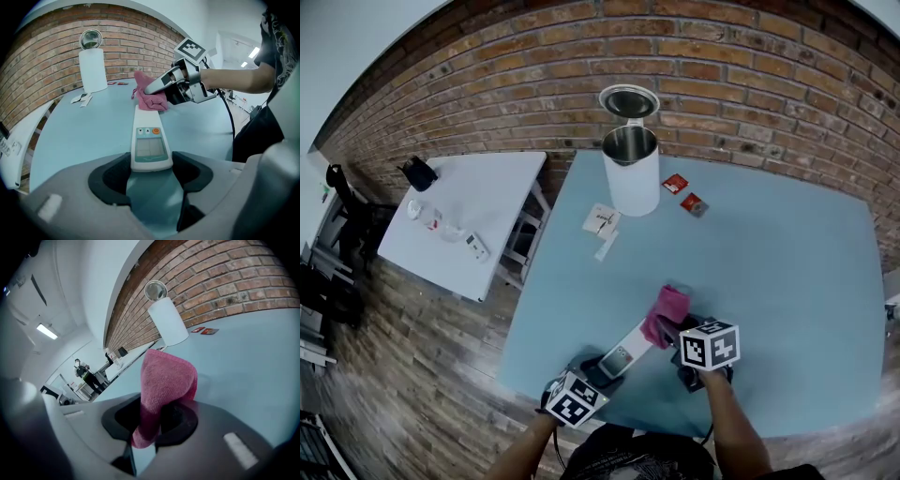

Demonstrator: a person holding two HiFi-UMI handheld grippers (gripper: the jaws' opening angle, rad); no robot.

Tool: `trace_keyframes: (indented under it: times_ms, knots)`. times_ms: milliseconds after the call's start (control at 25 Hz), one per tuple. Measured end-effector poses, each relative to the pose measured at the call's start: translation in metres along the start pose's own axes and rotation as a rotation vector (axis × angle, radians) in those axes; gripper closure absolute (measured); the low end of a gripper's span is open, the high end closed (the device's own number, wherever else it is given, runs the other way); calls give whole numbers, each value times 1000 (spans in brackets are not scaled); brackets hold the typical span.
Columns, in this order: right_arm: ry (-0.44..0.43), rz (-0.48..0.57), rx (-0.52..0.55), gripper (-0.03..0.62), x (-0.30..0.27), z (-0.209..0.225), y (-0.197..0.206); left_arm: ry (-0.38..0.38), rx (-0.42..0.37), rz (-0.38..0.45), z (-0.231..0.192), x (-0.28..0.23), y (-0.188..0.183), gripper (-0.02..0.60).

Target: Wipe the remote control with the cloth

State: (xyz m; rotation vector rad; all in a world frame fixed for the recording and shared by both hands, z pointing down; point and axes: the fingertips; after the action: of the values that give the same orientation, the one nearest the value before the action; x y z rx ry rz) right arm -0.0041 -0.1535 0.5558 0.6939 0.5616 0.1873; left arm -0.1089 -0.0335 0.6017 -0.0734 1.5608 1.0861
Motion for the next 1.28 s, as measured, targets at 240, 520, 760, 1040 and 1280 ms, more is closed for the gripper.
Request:
trace_keyframes:
  times_ms: [240,520,760,1040,1280]
  knots:
    - [75,12,-8,520,18,19,0,-8,5,15,0,-1,-1,305]
    - [149,124,-42,520,45,20,-2,-24,20,32,-3,-1,-4,305]
    - [125,99,-44,520,33,5,18,-23,20,19,-2,1,-4,305]
    - [114,101,-69,520,34,-8,32,-19,21,22,-1,-3,-1,305]
    - [77,68,-67,520,29,-21,42,-17,21,26,-2,-1,-4,305]
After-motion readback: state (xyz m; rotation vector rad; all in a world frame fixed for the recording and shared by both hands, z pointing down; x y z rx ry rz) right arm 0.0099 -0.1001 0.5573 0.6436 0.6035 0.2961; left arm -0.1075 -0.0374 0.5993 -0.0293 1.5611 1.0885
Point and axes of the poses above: the fingertips, and each gripper's own axes: x backward along the fingers, z to its right, y out of its underside, and after that the axes turned 15 degrees about -y, right-handed
